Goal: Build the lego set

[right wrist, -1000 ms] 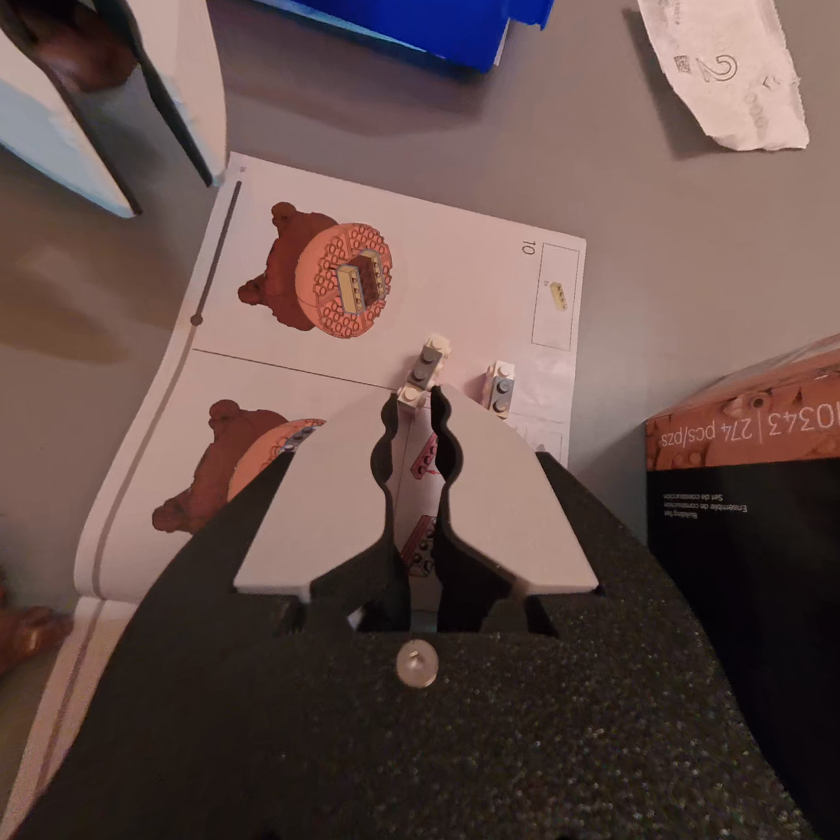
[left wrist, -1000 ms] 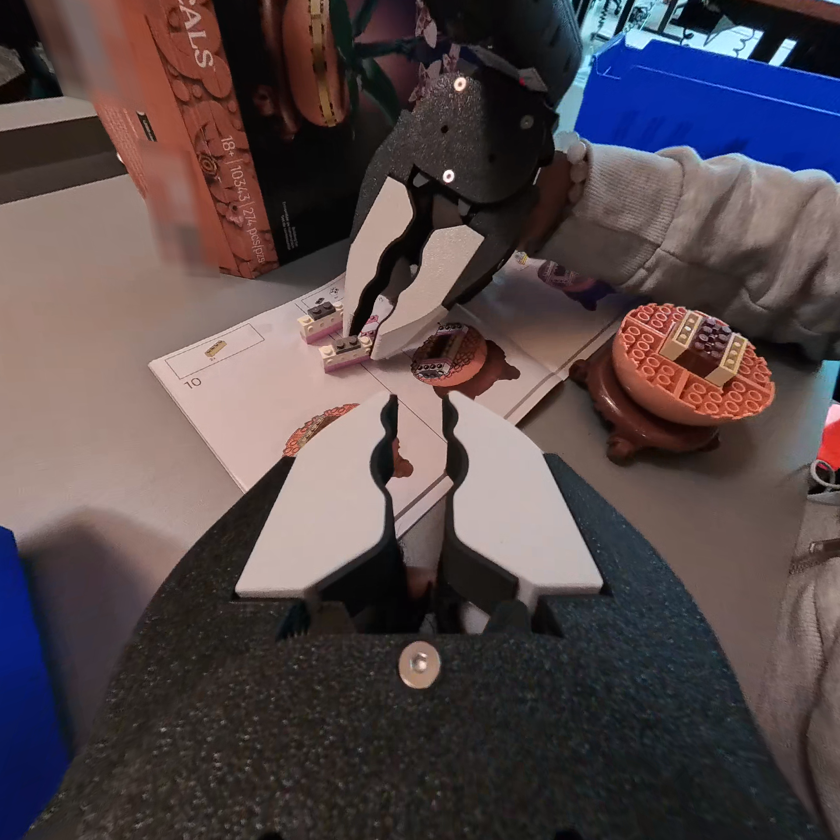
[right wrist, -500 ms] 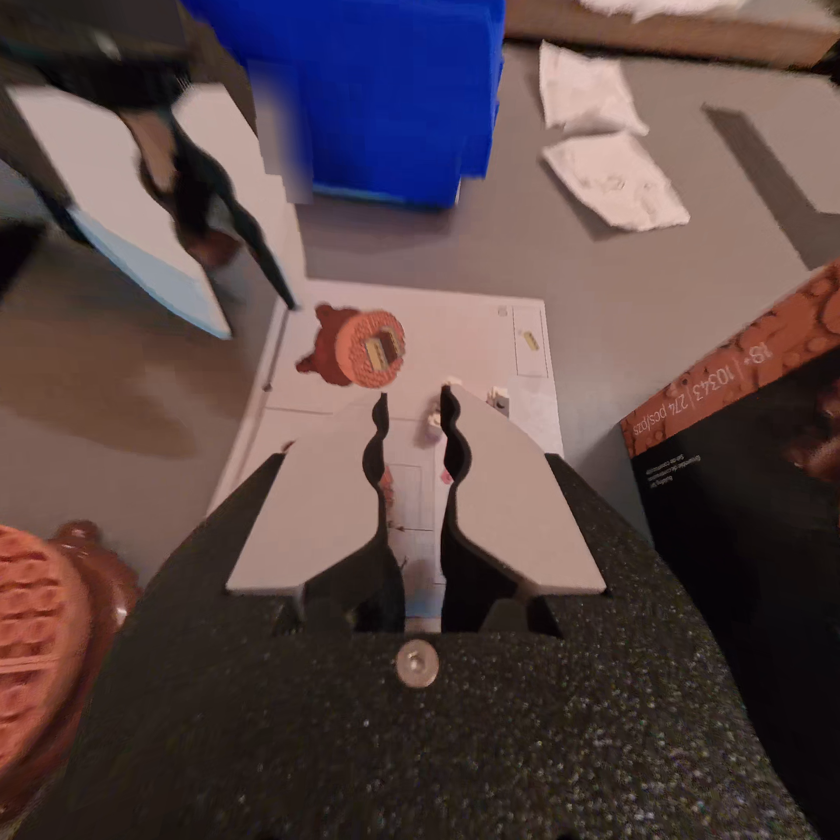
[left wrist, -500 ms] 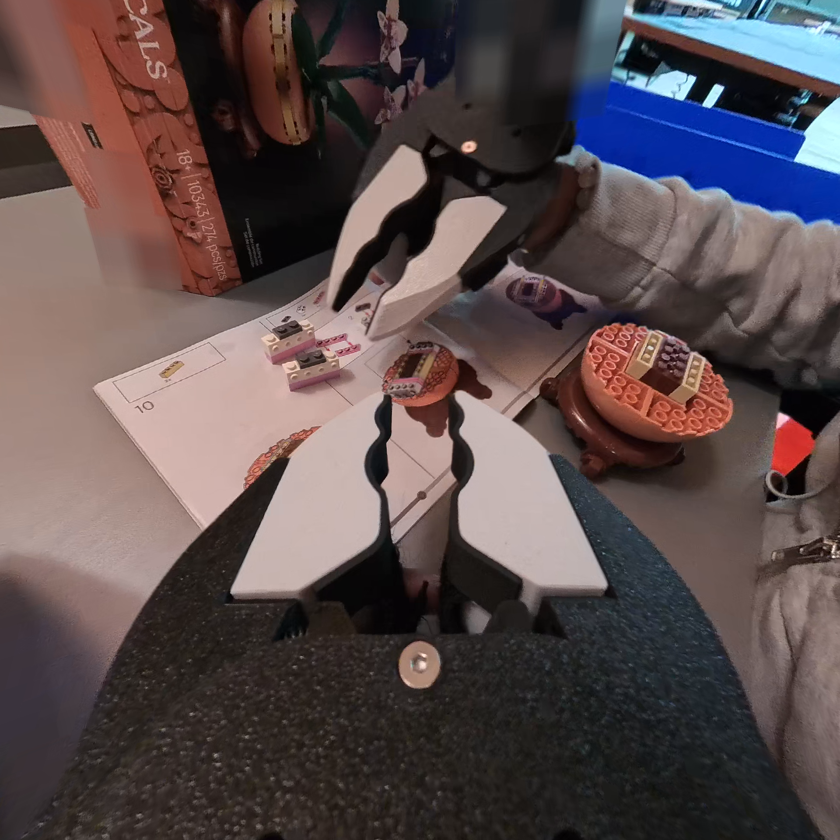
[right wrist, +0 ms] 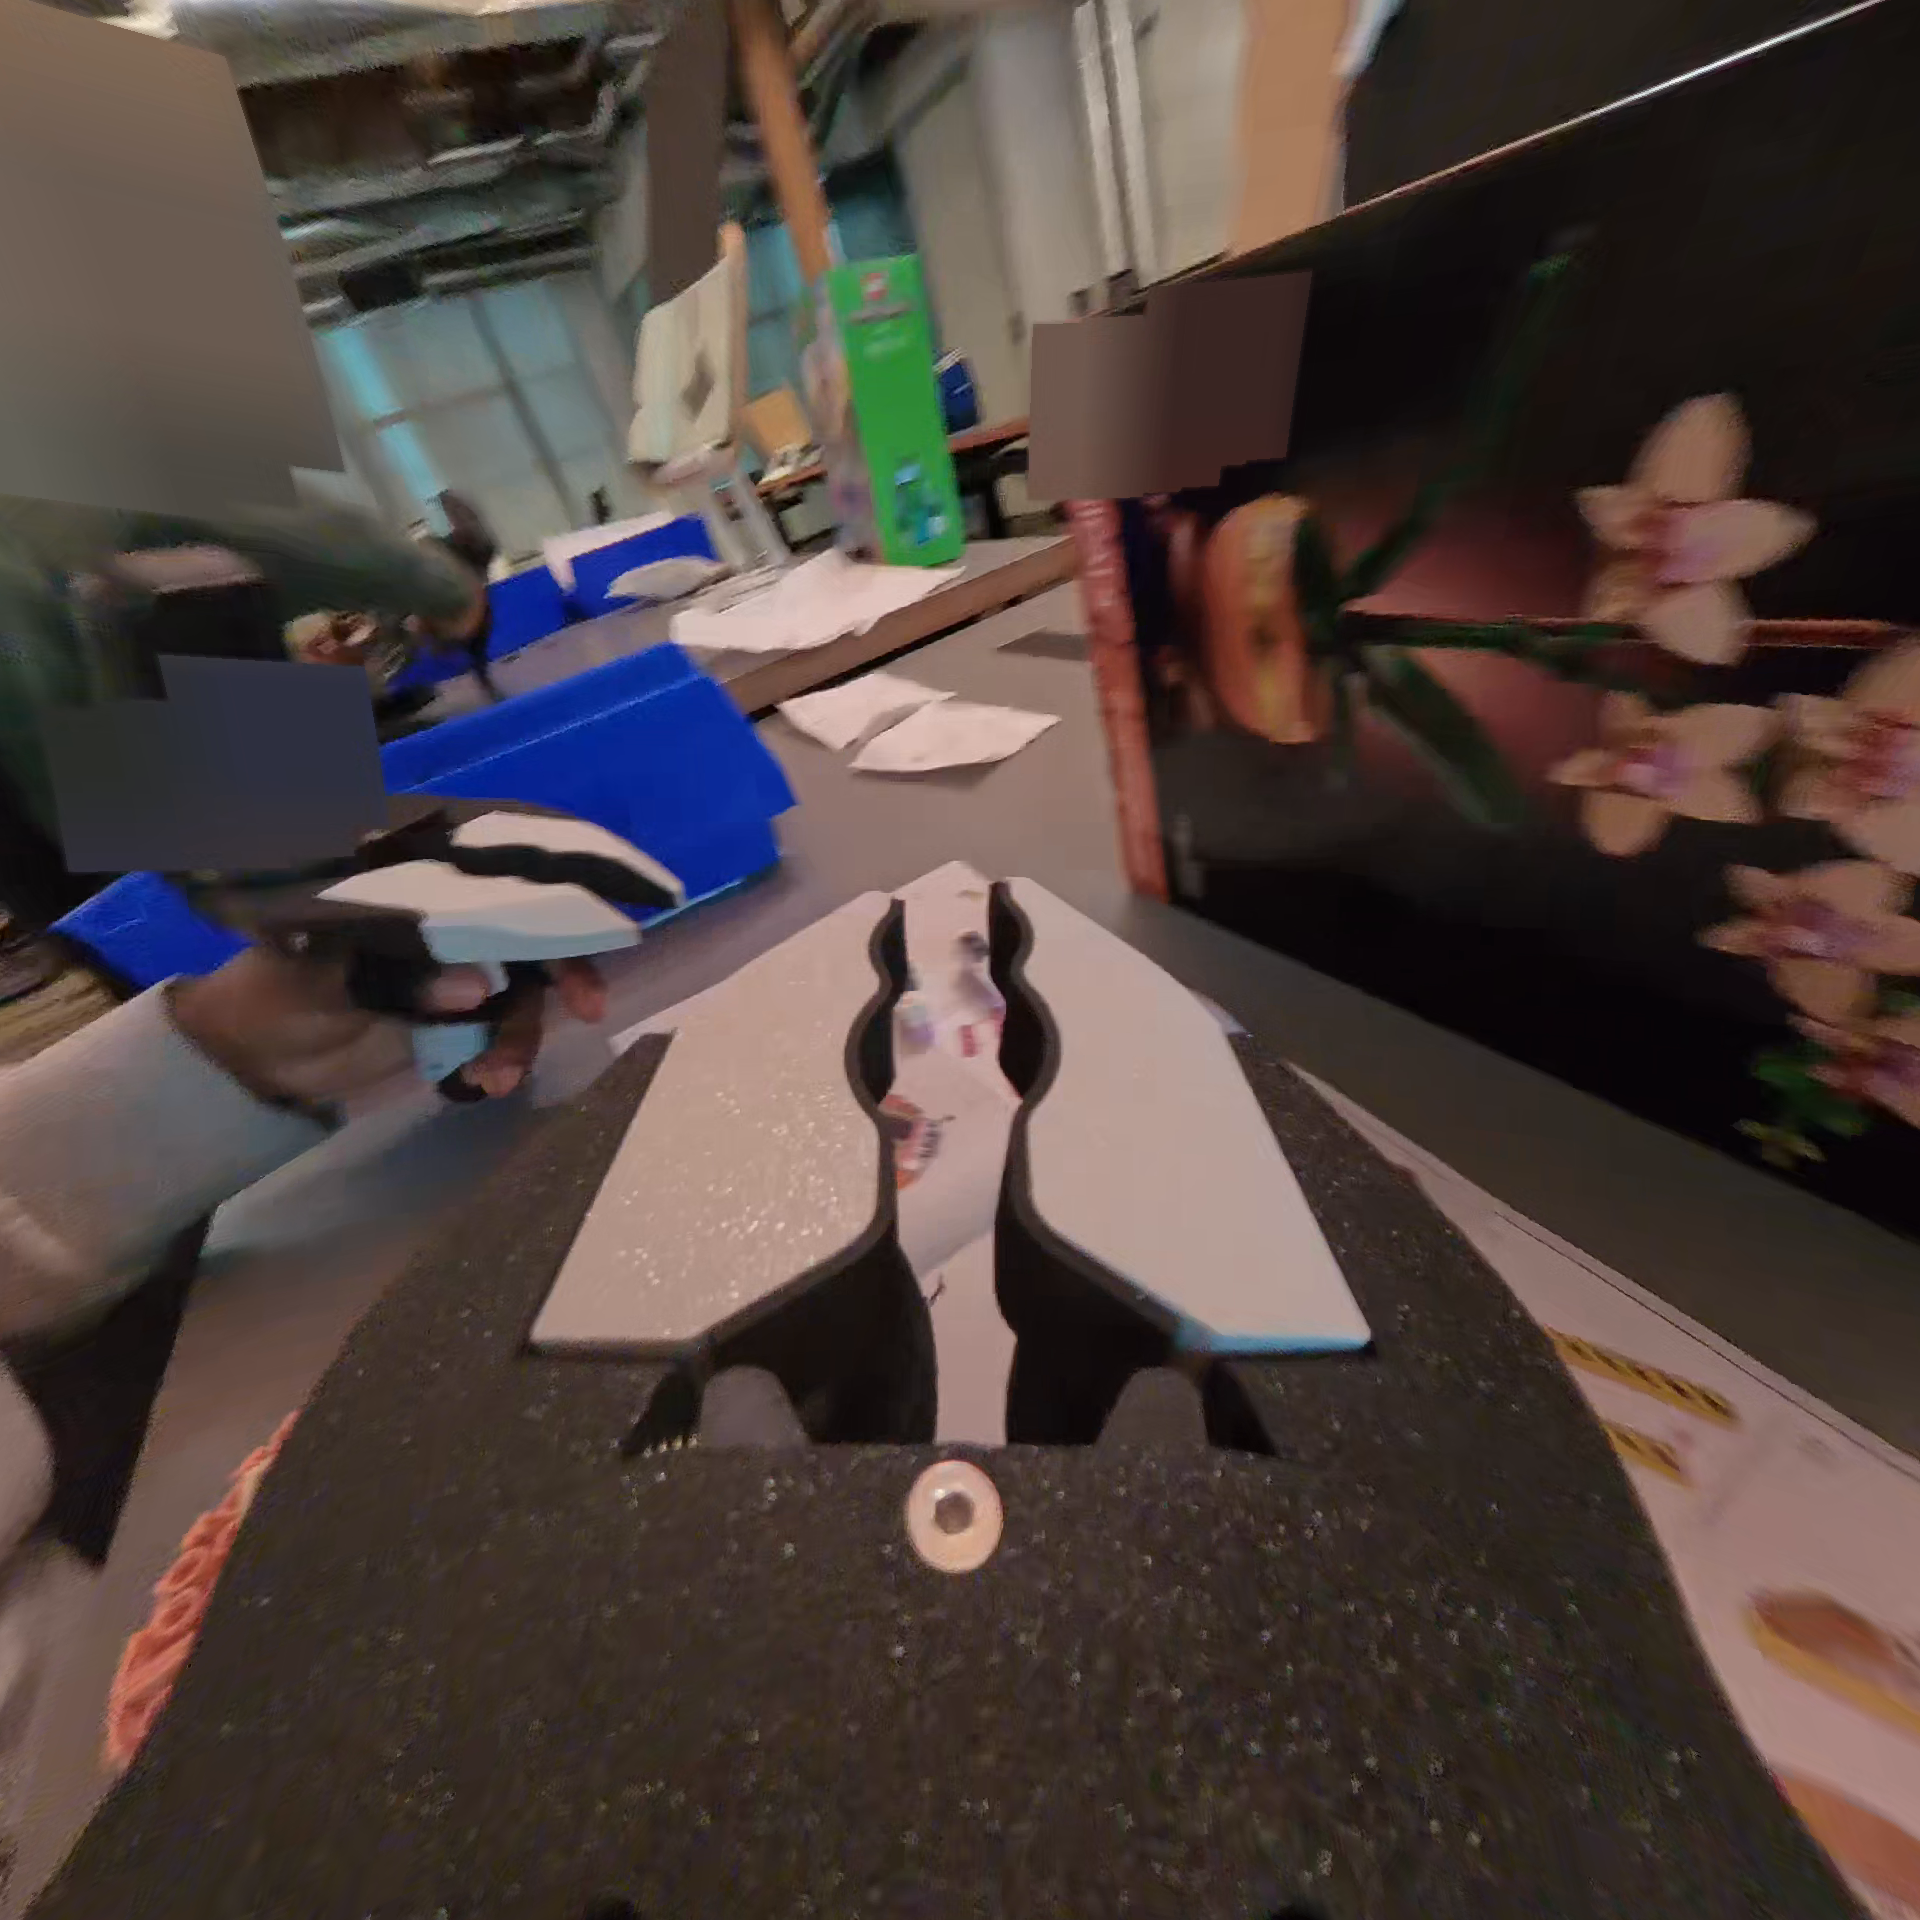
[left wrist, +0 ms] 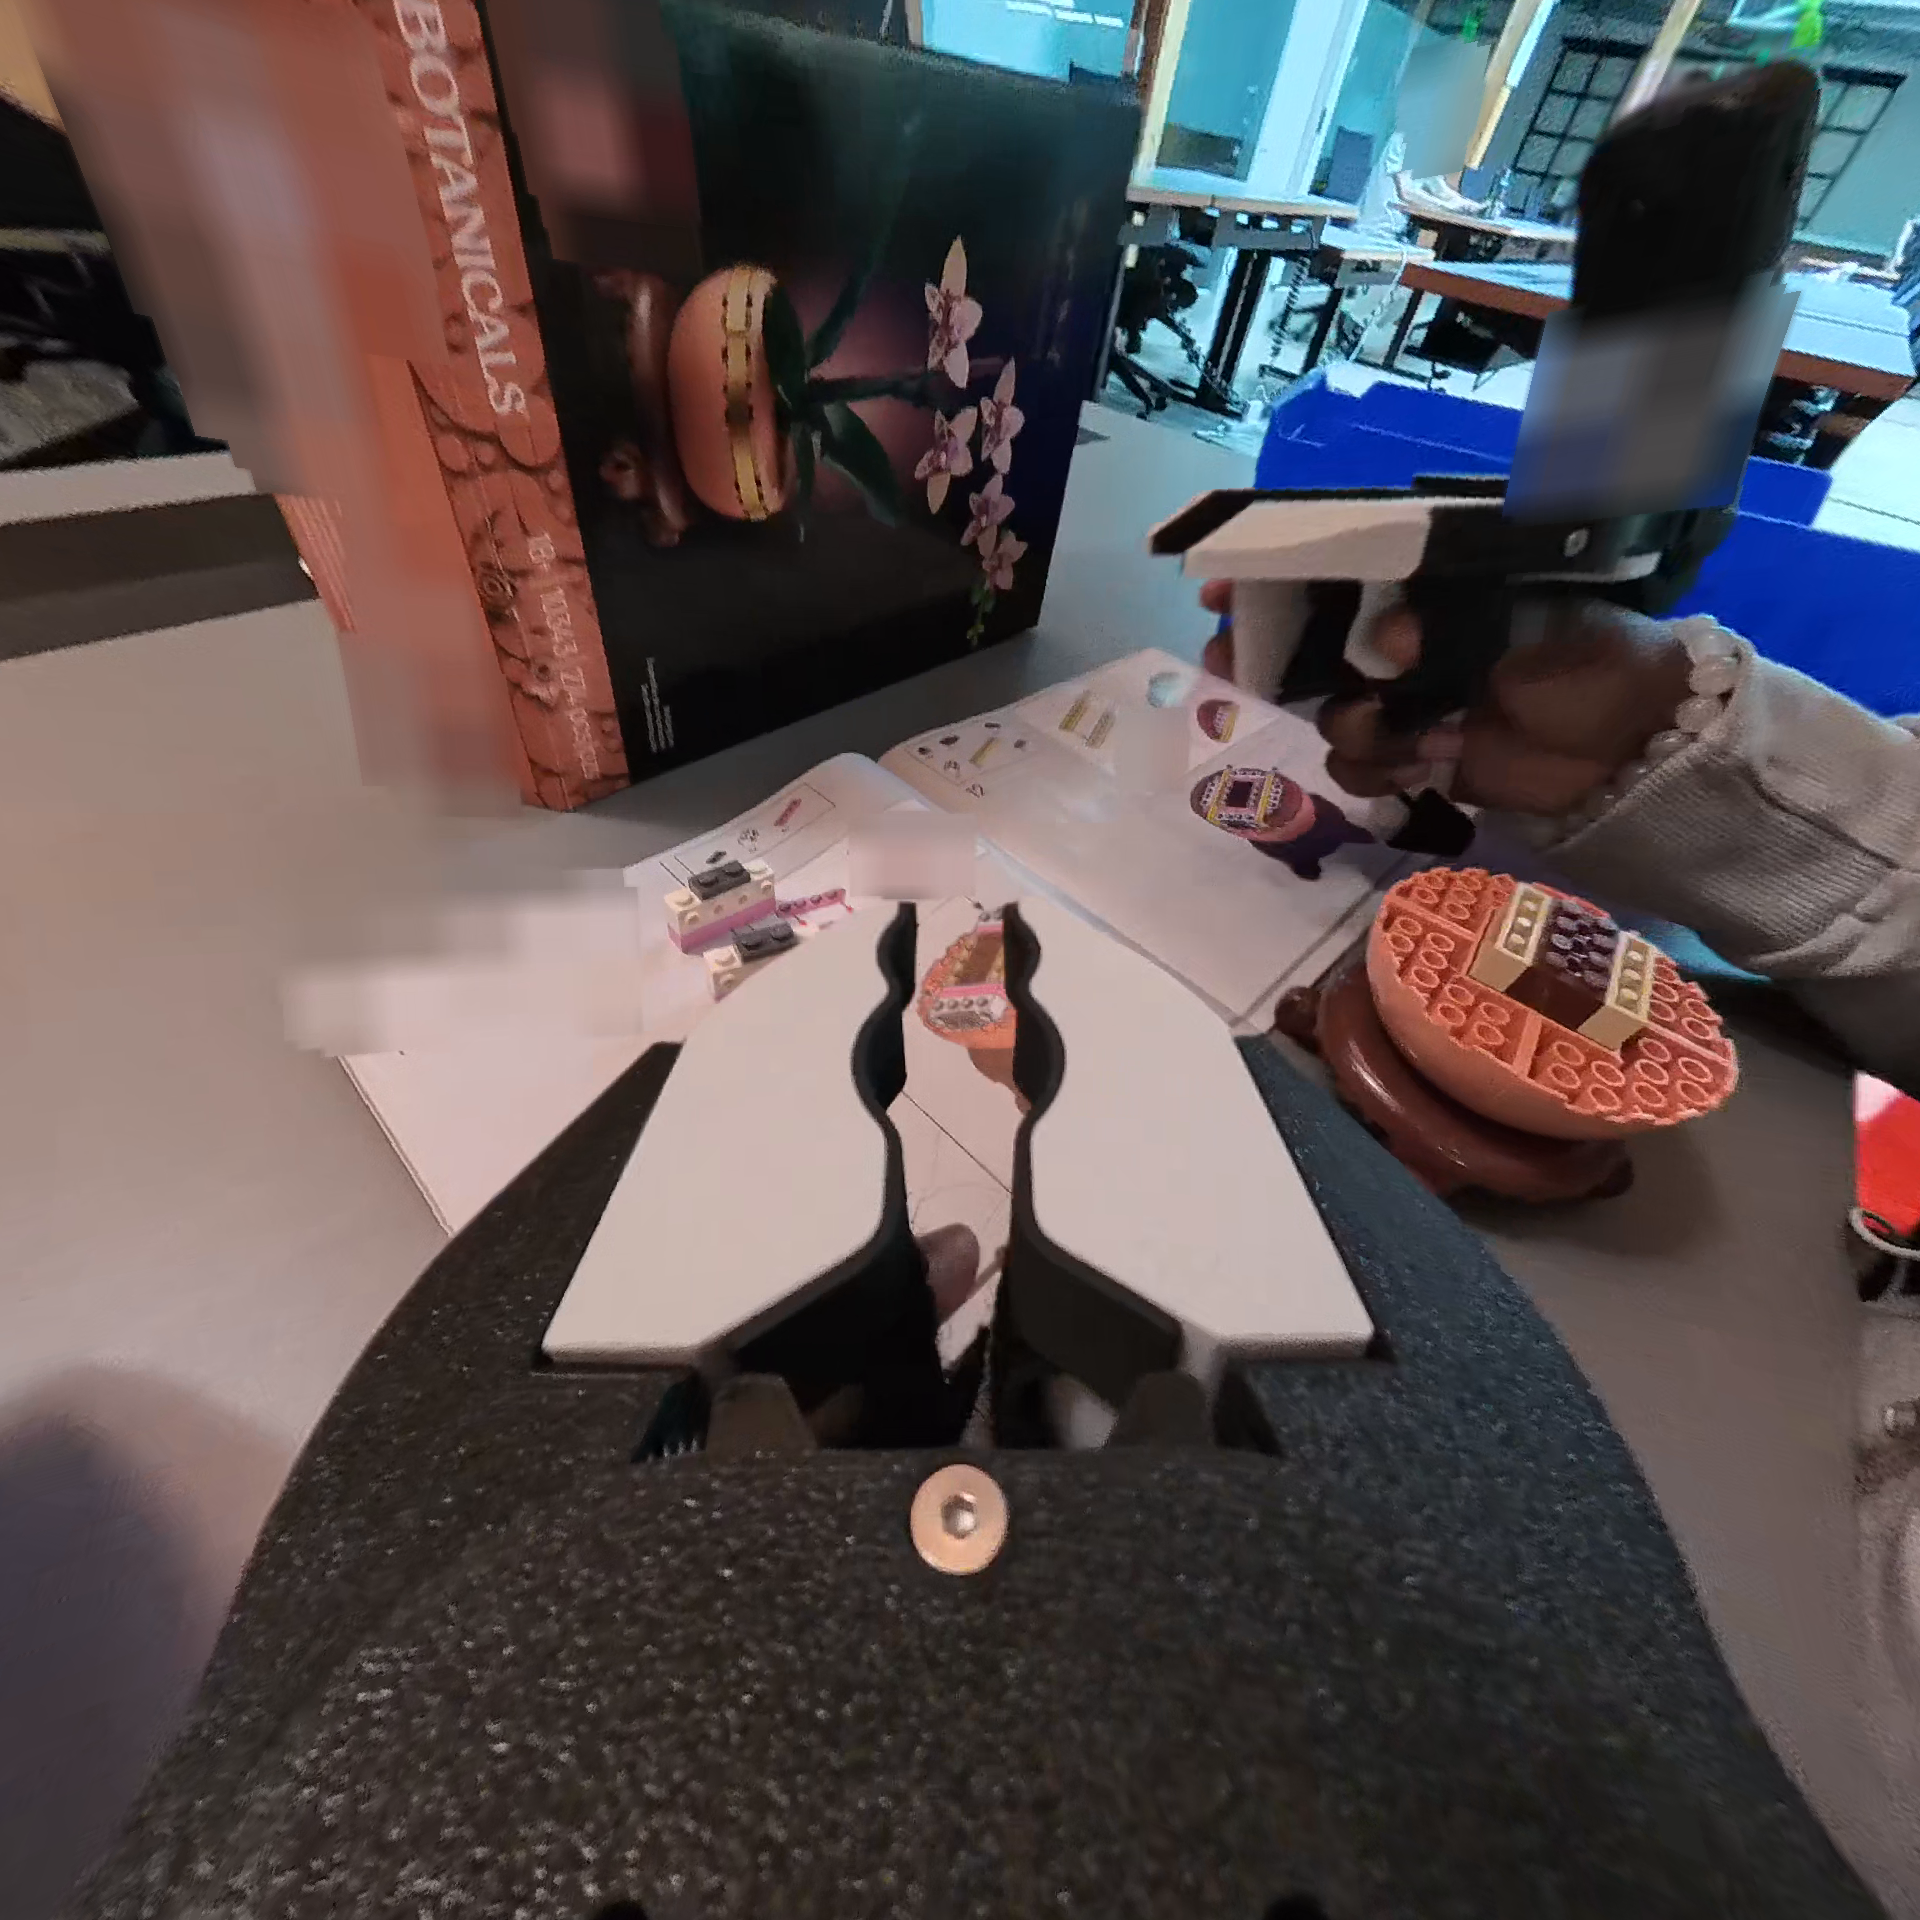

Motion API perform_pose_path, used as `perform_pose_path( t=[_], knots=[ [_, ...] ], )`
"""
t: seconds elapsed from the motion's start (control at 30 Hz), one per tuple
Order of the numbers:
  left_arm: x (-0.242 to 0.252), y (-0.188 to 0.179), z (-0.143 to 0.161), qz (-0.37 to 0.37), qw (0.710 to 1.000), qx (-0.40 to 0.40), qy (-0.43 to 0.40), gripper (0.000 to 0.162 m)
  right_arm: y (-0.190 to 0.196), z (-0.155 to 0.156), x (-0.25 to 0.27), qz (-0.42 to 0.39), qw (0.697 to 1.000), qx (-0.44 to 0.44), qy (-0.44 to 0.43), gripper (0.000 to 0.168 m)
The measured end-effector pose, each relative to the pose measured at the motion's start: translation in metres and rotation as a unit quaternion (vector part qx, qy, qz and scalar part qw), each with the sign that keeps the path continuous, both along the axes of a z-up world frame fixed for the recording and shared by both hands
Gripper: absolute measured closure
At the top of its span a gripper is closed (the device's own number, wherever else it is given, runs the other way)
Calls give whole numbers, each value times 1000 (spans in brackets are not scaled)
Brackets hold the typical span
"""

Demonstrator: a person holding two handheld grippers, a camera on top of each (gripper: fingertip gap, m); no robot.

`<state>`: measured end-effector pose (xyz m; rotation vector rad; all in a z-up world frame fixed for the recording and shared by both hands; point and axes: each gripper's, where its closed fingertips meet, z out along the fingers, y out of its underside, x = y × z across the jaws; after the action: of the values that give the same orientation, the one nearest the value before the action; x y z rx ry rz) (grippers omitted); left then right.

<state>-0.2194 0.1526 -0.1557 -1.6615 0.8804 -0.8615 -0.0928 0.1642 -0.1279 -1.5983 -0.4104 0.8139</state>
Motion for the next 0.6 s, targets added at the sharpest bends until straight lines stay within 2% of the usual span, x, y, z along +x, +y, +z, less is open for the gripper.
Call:
perform_pose_path(
  t=[0.07,0.17,0.2,0.23,0.3,0.37,0.43,0.53,0.6],
  knots=[
    [-1,1,1,12,1000,22,6,142,4,-9,23,-59,998,-15,-29,126],
    [-6,7,-4,47,998,24,30,128,5,-23,52,-138,982,-20,-130,96],
    [-7,9,-5,57,998,19,33,120,3,-25,59,-154,974,-16,-164,92],
    [-7,8,-6,60,998,12,30,112,0,-28,63,-160,968,-14,-195,96],
    [-1,4,-3,51,999,-3,5,88,-10,-38,66,-152,955,-12,-256,127],
    [3,0,0,46,999,-15,-18,74,-17,-47,75,-176,937,-14,-301,130],
    [4,-4,0,44,999,-13,-19,74,-22,-51,82,-200,934,-20,-296,130],
    [3,-7,-3,50,999,-4,0,74,-29,-44,90,-230,951,-31,-206,128],
    [2,-8,-5,52,999,-1,7,76,-30,-38,100,-253,953,-23,-167,135]
  ],
)
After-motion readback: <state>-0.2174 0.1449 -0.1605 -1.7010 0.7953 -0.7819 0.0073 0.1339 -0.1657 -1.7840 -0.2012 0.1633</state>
